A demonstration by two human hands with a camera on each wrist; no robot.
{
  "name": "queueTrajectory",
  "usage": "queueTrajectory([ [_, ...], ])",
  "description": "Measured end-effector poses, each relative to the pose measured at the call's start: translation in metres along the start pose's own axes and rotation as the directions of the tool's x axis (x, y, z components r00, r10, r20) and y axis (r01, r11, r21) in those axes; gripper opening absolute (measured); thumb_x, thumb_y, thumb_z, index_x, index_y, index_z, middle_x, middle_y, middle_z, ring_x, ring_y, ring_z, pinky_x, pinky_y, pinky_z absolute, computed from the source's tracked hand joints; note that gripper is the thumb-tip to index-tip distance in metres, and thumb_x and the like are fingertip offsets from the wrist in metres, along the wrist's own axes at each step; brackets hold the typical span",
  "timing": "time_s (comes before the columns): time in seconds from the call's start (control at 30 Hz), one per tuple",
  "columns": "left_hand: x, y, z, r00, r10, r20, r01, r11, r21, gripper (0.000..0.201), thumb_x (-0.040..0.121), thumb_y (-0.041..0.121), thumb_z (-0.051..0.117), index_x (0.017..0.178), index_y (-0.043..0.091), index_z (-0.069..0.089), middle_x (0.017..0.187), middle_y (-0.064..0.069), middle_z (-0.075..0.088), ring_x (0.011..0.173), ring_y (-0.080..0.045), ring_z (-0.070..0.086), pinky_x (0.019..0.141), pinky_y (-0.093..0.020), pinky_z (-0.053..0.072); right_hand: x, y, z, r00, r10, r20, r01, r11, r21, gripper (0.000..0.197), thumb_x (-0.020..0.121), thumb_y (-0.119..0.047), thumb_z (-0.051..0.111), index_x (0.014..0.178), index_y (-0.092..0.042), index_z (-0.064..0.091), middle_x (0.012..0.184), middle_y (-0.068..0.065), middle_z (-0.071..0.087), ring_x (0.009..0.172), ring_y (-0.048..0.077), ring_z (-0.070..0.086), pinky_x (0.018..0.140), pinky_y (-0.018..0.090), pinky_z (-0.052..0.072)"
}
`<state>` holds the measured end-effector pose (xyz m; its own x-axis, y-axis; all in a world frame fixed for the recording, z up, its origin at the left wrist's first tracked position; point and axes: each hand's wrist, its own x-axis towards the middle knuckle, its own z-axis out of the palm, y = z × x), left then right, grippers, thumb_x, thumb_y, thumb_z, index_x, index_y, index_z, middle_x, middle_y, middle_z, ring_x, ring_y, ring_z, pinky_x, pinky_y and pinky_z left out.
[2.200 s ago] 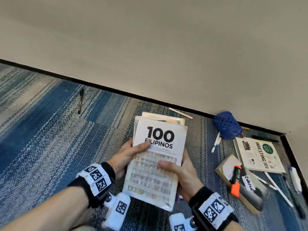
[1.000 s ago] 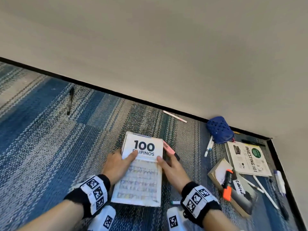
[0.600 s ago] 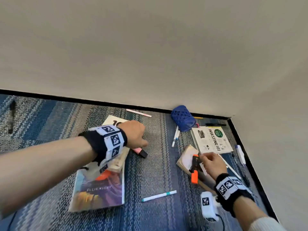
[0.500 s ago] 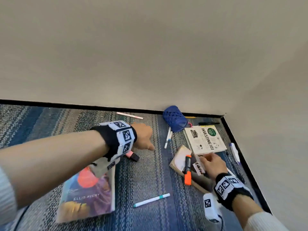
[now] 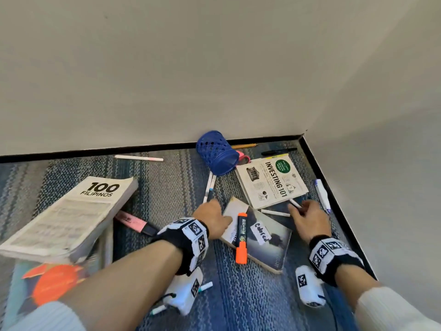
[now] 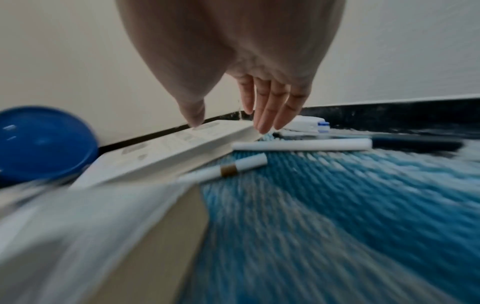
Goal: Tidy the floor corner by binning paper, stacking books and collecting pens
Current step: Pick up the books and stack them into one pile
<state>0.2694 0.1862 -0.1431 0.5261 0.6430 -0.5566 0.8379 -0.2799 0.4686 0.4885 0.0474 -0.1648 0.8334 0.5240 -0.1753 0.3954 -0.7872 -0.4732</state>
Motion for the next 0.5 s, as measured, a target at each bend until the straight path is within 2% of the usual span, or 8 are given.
queueTrajectory([
  [0.07, 0.005, 0.004, 0.009, 0.998, -0.058, -0.010, 0.057, 0.997, -0.053, 0.050, 0.090, 0.041, 0.060, 0.121, 0.003, 0.051, 0.129, -0.018, 0.055, 0.117, -0.034, 0.054, 0.094, -0.037, 0.044, 0.017, -0.006, -0.008, 1.000, -0.011, -0.012, 0.011, 1.000, 0.014, 0.063, 0.077, -0.057, 0.066, 0.115, -0.007, 0.056, 0.114, 0.014, 0.065, 0.106, 0.032, 0.061, 0.091, 0.039, 0.049],
  [0.13, 0.009, 0.011, 0.013, 0.997, -0.077, -0.026, 0.075, 0.995, -0.065, 0.062, 0.084, 0.047, 0.068, 0.124, 0.004, 0.049, 0.130, -0.017, 0.053, 0.118, -0.033, 0.054, 0.095, -0.037, 0.044, 0.044, -0.004, -0.002, 1.000, 0.007, 0.026, -0.009, 0.999, 0.047, 0.083, 0.061, -0.077, 0.064, 0.116, -0.016, 0.056, 0.116, 0.008, 0.067, 0.108, 0.028, 0.062, 0.094, 0.043, 0.051],
  [0.2, 0.011, 0.017, 0.018, 0.997, -0.079, -0.021, 0.077, 0.995, -0.068, 0.076, 0.076, 0.043, 0.078, 0.129, 0.003, 0.043, 0.133, -0.017, 0.049, 0.122, -0.032, 0.050, 0.099, -0.036, 0.041, 0.082, 0.016, 0.017, 0.995, 0.036, 0.089, -0.043, 0.996, 0.079, 0.101, 0.042, -0.089, 0.065, 0.114, -0.020, 0.057, 0.115, 0.002, 0.068, 0.108, 0.024, 0.064, 0.095, 0.044, 0.052],
  [0.27, 0.009, 0.020, 0.027, 0.994, -0.108, 0.015, 0.109, 0.986, -0.125, 0.088, 0.069, 0.035, 0.086, 0.133, 0.002, 0.035, 0.135, -0.018, 0.046, 0.125, -0.033, 0.048, 0.102, -0.037, 0.040, 0.108, 0.027, 0.033, 0.988, 0.087, 0.125, -0.094, 0.994, 0.053, 0.113, 0.026, -0.092, 0.065, 0.112, -0.019, 0.058, 0.114, 0.002, 0.069, 0.107, 0.025, 0.064, 0.094, 0.044, 0.052],
  [0.33, 0.004, 0.021, 0.037, 0.990, -0.127, 0.058, 0.135, 0.977, -0.166, 0.089, 0.065, 0.033, 0.088, 0.132, 0.004, 0.038, 0.135, -0.017, 0.047, 0.124, -0.034, 0.049, 0.102, -0.040, 0.042, 0.103, 0.008, 0.026, 0.985, 0.132, 0.114, -0.140, 0.988, 0.072, 0.118, 0.013, -0.084, 0.072, 0.109, -0.016, 0.062, 0.114, 0.004, 0.069, 0.105, 0.025, 0.065, 0.094, 0.043, 0.053],
  [0.37, 0.001, 0.021, 0.041, 0.988, -0.129, 0.083, 0.141, 0.976, -0.165, 0.086, 0.064, 0.034, 0.089, 0.130, 0.005, 0.042, 0.134, -0.016, 0.046, 0.123, -0.034, 0.049, 0.102, -0.040, 0.043, 0.097, -0.006, 0.019, 0.981, 0.159, 0.109, -0.170, 0.980, 0.107, 0.112, 0.013, -0.075, 0.080, 0.105, -0.013, 0.064, 0.112, 0.005, 0.070, 0.101, 0.024, 0.065, 0.094, 0.041, 0.053],
  [0.43, -0.006, 0.019, 0.050, 0.985, -0.115, 0.125, 0.137, 0.974, -0.183, 0.080, 0.064, 0.036, 0.089, 0.126, 0.007, 0.048, 0.132, -0.013, 0.045, 0.121, -0.033, 0.049, 0.103, -0.042, 0.043, 0.089, -0.022, 0.007, 0.959, 0.229, 0.165, -0.251, 0.960, 0.128, 0.075, 0.037, -0.045, 0.094, 0.097, -0.008, 0.067, 0.107, 0.006, 0.070, 0.095, 0.024, 0.065, 0.092, 0.037, 0.053],
  [0.5, -0.014, 0.014, 0.056, 0.988, -0.091, 0.128, 0.122, 0.957, -0.263, 0.074, 0.061, 0.034, 0.089, 0.120, 0.012, 0.052, 0.125, -0.008, 0.047, 0.117, -0.030, 0.050, 0.102, -0.045, 0.043, 0.084, -0.029, -0.001, 0.932, 0.250, 0.262, -0.283, 0.954, 0.095, 0.059, 0.055, -0.027, 0.092, 0.104, -0.004, 0.069, 0.109, 0.012, 0.070, 0.097, 0.028, 0.065, 0.090, 0.038, 0.053],
])
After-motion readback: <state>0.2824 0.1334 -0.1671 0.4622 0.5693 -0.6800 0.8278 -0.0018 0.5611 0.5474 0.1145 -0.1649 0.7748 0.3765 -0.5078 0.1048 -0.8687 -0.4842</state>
